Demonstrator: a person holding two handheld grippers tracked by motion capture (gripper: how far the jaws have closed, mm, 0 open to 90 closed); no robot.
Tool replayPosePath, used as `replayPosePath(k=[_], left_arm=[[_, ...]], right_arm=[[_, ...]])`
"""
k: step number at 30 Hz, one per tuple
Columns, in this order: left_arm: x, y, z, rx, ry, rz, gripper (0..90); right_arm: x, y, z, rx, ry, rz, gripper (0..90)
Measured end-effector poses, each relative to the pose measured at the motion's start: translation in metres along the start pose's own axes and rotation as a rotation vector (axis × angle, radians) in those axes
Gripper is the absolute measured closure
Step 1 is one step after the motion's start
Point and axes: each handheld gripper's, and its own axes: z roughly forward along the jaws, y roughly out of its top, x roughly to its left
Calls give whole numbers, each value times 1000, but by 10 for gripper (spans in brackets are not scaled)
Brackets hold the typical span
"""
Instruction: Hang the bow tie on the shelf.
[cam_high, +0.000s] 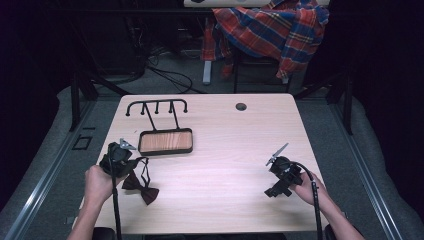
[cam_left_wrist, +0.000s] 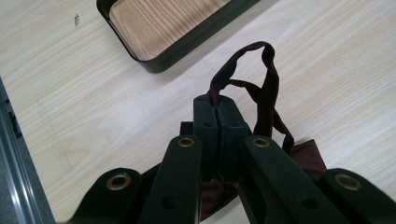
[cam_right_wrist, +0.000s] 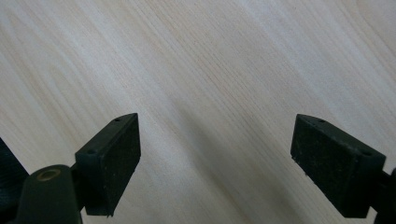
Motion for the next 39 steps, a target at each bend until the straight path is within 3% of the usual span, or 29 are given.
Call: replayPosePath(k=[9,19,39], left_arm=[[7,1,-4,-6,11,-10,888],[14,13,-7,-31,36,-19,888],[34,20,-12,-42,58,-53,887]], right_arm=[[-1,1,2,-1,1,15,159],[-1,2,1,9,-16,5,159],[2,1,2,-7,4,-1,159]])
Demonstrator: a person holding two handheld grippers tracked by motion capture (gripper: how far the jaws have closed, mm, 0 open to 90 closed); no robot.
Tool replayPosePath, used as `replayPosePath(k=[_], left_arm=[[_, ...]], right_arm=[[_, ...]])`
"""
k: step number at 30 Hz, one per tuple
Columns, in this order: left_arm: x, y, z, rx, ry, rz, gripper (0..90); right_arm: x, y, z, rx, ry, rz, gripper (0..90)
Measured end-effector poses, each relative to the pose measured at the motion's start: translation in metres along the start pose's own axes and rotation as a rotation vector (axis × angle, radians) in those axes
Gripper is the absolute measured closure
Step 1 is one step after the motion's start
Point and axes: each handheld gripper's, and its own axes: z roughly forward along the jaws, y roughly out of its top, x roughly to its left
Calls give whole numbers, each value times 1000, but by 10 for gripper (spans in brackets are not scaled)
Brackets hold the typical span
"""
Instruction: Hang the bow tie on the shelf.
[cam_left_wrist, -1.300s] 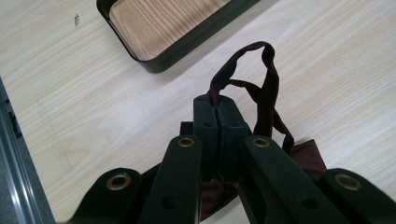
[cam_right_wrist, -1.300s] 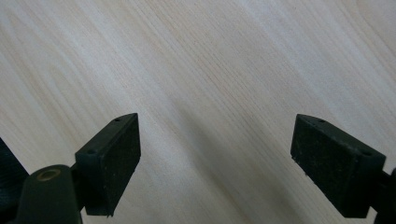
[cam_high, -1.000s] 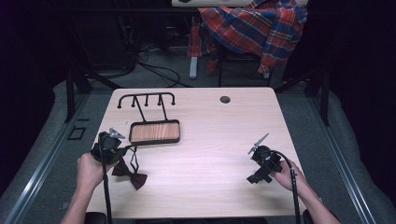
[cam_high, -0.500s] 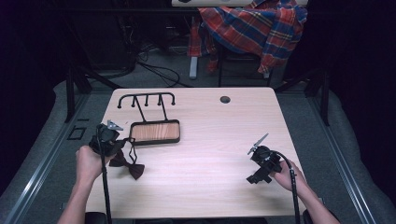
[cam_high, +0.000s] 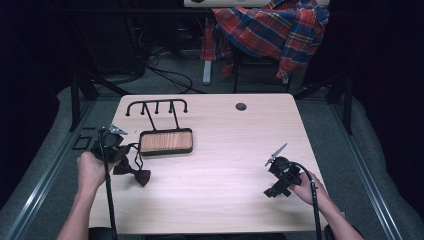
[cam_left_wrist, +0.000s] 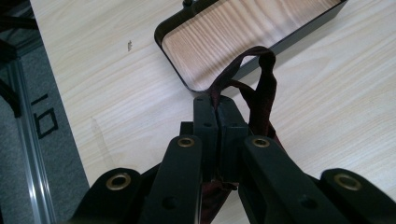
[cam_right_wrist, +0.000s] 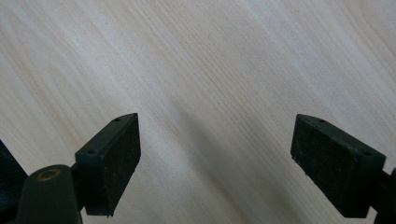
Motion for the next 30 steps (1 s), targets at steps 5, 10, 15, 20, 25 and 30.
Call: replayPosePath(k=[5,10,15,20,25,30], left_arm=[[7,0,-3,2,14,-7,888],[15,3,-4,-4,23,-20,888],[22,8,-4,-12,23,-24,888],[26,11,-8,-22,27,-28,888],[27,17,-16,-30,41,-25,888],[29,24,-23,-33,55,-16,888]], right_arm=[[0,0,-2,10,-14,-12,159],[-2,-1,0,4,-5,4,159],[-3,-1,-2,16,-17,3,159],[-3,-3,-2,2,-13,16,159],[-2,-3,-2,3,-12,7,159],[-3,-6,-5,11,-30,0,159]])
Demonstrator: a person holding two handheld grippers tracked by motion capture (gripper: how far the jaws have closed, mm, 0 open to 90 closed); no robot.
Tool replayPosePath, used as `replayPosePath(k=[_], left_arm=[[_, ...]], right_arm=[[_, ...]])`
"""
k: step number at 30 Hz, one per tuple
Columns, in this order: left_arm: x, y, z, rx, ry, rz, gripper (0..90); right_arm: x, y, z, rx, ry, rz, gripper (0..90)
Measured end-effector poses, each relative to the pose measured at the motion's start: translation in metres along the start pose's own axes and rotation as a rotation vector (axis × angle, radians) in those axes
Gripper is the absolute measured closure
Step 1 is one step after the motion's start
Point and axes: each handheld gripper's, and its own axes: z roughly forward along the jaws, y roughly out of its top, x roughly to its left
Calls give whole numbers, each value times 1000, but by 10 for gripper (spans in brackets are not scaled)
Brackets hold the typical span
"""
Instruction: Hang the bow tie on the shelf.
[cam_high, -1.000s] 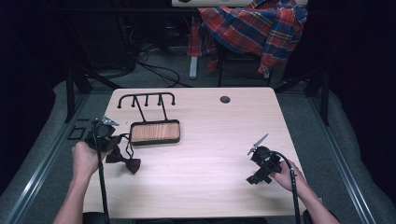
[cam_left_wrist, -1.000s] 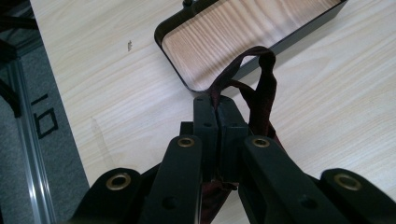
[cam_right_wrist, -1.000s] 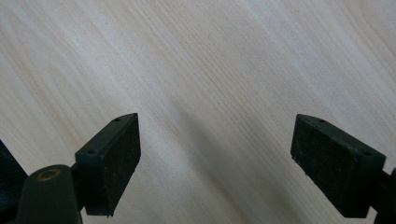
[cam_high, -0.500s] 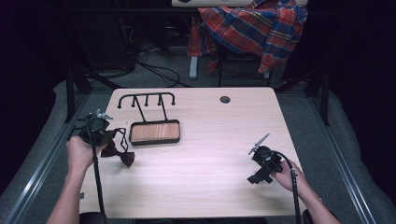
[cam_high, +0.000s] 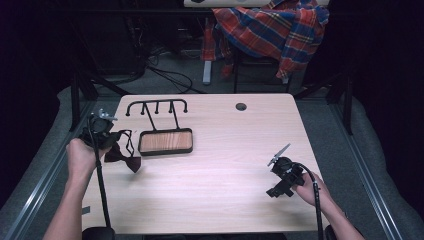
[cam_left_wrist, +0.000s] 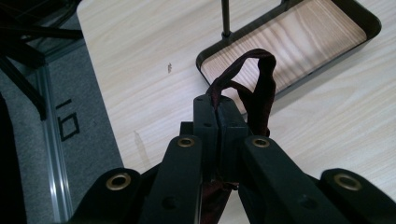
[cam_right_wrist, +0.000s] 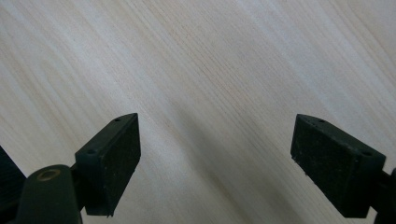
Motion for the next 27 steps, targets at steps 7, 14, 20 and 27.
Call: replayPosePath(k=[7,14,20,27], left_arm=[[2,12,-6,-13,9,10,888],[7,22,-9,-27,18,11,888],[9,33,-12,-43,24,24,887],[13,49,-13,-56,24,17,887]], right_arm=[[1,0,1,-2,3,-1,159],[0,-4,0,4,5,4,159],[1,-5,0,-11,0,12,158],[0,-4,0,6,1,2,159]])
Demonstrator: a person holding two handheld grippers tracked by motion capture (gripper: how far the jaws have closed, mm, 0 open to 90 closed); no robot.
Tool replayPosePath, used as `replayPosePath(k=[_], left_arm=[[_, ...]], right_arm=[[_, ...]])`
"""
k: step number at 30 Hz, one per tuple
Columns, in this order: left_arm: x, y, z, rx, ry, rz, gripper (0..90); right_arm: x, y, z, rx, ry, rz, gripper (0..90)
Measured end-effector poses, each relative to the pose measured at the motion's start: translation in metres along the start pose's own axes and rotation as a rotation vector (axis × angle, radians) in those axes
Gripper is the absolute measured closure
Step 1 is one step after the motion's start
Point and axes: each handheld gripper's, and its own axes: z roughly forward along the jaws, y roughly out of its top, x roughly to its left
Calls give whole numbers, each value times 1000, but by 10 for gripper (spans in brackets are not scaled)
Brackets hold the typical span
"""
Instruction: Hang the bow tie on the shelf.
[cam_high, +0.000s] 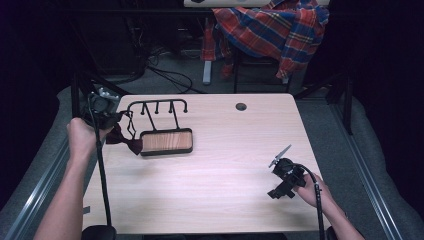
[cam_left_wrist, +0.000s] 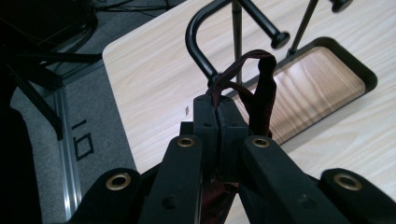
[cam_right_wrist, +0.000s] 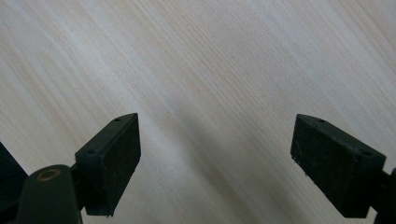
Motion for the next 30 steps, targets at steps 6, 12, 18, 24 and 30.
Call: replayPosePath(k=[6,12,18,24,30], left_arm=[[3,8,2,-9,-3,-8,887],[6,15,10,5,13,-10,887],[8,19,21,32,39,-7,886],[12,18,30,50,49,-18,886],[18,15,36,62,71,-25,885]], right_arm=[[-1,0,0,15,11,-12,159],[1,-1,1,-8,14,9,159],[1,0,0,10,1,-6,159],[1,0,1,6,-2,0,159],[1,0,1,8,3,-3,159]])
